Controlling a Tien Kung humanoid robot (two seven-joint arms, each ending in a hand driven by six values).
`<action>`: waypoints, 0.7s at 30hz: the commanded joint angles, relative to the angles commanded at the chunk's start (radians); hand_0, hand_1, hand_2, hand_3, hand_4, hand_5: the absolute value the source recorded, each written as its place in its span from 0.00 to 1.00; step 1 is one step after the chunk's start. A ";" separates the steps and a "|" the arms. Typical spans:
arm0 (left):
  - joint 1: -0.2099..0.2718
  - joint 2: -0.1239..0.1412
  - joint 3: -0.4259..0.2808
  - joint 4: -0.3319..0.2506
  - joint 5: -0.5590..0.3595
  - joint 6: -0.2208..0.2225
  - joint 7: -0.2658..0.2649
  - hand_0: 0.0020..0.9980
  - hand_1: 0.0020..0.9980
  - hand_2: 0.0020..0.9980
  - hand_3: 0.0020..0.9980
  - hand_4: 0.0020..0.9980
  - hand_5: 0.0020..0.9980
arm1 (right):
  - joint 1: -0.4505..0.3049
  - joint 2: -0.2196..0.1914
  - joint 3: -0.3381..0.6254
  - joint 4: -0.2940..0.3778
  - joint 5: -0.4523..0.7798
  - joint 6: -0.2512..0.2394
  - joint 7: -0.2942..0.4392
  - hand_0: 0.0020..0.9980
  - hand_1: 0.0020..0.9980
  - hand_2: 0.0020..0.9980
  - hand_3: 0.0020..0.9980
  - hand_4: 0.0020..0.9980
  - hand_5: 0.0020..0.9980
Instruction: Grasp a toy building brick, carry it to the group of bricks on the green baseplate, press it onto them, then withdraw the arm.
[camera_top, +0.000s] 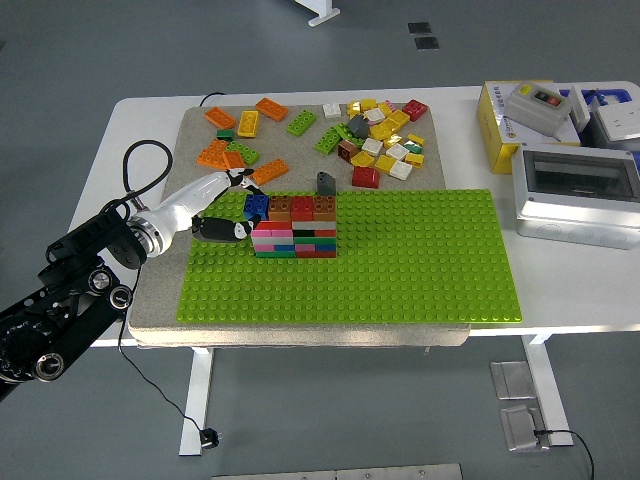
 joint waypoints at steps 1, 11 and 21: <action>0.000 0.000 0.000 0.000 0.000 0.000 0.000 0.97 0.98 1.00 0.53 0.52 0.21 | 0.000 0.000 0.000 0.000 0.000 0.000 0.000 0.78 0.77 0.81 0.82 0.58 1.00; -0.002 -0.003 0.003 0.009 -0.004 -0.001 0.000 0.97 0.98 1.00 0.53 0.52 0.23 | 0.001 0.000 0.002 0.000 -0.005 0.000 0.001 0.78 0.77 0.81 0.82 0.58 1.00; -0.007 -0.007 0.013 0.014 -0.006 -0.002 0.000 0.97 0.98 0.99 0.53 0.52 0.23 | 0.002 0.000 0.005 0.000 -0.010 0.000 0.002 0.78 0.77 0.81 0.82 0.58 1.00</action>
